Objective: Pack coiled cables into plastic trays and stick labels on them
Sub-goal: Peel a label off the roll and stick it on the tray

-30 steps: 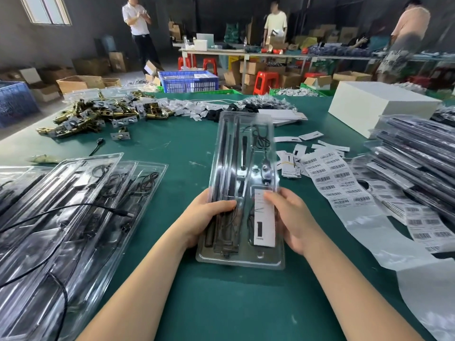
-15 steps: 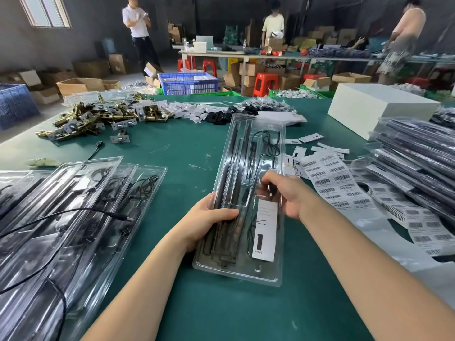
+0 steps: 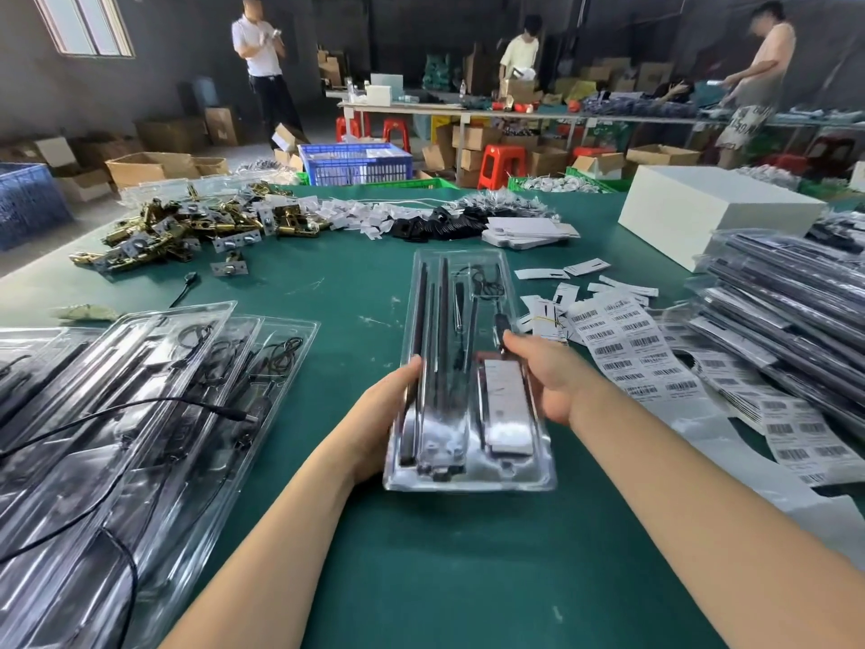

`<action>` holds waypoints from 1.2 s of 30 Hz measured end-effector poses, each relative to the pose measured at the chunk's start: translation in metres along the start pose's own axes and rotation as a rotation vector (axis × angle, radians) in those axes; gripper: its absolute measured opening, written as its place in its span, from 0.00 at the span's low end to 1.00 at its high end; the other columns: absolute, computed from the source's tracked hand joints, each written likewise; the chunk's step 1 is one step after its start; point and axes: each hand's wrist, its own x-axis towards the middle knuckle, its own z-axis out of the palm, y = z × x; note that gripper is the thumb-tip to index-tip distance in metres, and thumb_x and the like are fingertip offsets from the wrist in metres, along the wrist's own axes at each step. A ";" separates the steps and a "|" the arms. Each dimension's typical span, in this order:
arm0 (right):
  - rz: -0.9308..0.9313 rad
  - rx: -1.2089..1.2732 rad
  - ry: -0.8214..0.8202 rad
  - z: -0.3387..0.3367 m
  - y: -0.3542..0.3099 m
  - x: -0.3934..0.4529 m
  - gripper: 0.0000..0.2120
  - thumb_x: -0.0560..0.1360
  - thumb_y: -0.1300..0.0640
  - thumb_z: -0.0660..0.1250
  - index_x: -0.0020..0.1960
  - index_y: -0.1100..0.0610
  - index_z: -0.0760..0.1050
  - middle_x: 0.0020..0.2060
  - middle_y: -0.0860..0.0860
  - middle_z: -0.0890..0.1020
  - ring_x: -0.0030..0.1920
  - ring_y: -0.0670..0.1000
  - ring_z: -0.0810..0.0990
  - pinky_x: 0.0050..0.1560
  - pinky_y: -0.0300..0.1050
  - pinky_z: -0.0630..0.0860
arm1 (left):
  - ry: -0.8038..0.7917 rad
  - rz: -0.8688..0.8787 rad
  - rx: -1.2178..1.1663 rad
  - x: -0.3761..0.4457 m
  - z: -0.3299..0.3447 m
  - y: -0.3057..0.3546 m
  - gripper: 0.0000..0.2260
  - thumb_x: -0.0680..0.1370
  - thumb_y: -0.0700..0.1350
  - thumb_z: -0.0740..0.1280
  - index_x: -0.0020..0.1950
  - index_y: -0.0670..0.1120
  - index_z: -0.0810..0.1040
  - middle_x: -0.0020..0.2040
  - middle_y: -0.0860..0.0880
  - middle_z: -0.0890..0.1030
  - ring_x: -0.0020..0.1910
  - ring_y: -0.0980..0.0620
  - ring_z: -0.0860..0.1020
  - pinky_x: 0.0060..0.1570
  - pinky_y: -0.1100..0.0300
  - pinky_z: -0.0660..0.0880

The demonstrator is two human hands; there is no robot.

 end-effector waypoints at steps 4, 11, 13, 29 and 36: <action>-0.199 -0.131 0.181 -0.007 -0.055 -0.016 0.12 0.80 0.56 0.64 0.57 0.63 0.74 0.37 0.55 0.81 0.34 0.53 0.81 0.34 0.49 0.78 | 0.085 0.016 -0.296 0.003 -0.003 0.000 0.23 0.81 0.59 0.55 0.70 0.48 0.68 0.60 0.40 0.80 0.55 0.42 0.81 0.46 0.50 0.80; -1.176 -1.139 0.377 -0.010 -0.124 -0.057 0.15 0.79 0.57 0.64 0.65 0.54 0.77 0.35 0.49 0.82 0.27 0.40 0.74 0.29 0.34 0.71 | 0.474 0.367 -0.280 0.009 -0.003 -0.003 0.16 0.81 0.51 0.59 0.69 0.52 0.68 0.65 0.46 0.77 0.57 0.53 0.80 0.46 0.56 0.79; -1.270 -1.428 0.362 -0.006 -0.096 -0.053 0.21 0.80 0.58 0.62 0.73 0.52 0.69 0.32 0.50 0.80 0.24 0.43 0.72 0.26 0.38 0.68 | 0.737 0.715 0.086 0.006 -0.003 -0.006 0.23 0.79 0.51 0.58 0.74 0.50 0.60 0.74 0.46 0.64 0.69 0.57 0.69 0.64 0.53 0.71; -1.355 -1.720 0.187 -0.028 0.073 -0.016 0.17 0.65 0.56 0.80 0.53 0.51 0.84 0.51 0.51 0.85 0.48 0.59 0.85 0.42 0.46 0.83 | 0.265 0.857 1.467 -0.008 0.031 -0.030 0.17 0.73 0.44 0.69 0.62 0.49 0.80 0.59 0.53 0.81 0.54 0.52 0.81 0.48 0.57 0.79; -0.762 -1.561 -0.132 -0.040 0.050 -0.021 0.22 0.77 0.39 0.63 0.69 0.41 0.70 0.60 0.44 0.80 0.65 0.45 0.75 0.57 0.44 0.72 | 0.106 0.648 1.502 -0.003 0.023 -0.025 0.21 0.75 0.56 0.67 0.68 0.57 0.73 0.61 0.60 0.79 0.58 0.57 0.77 0.54 0.62 0.72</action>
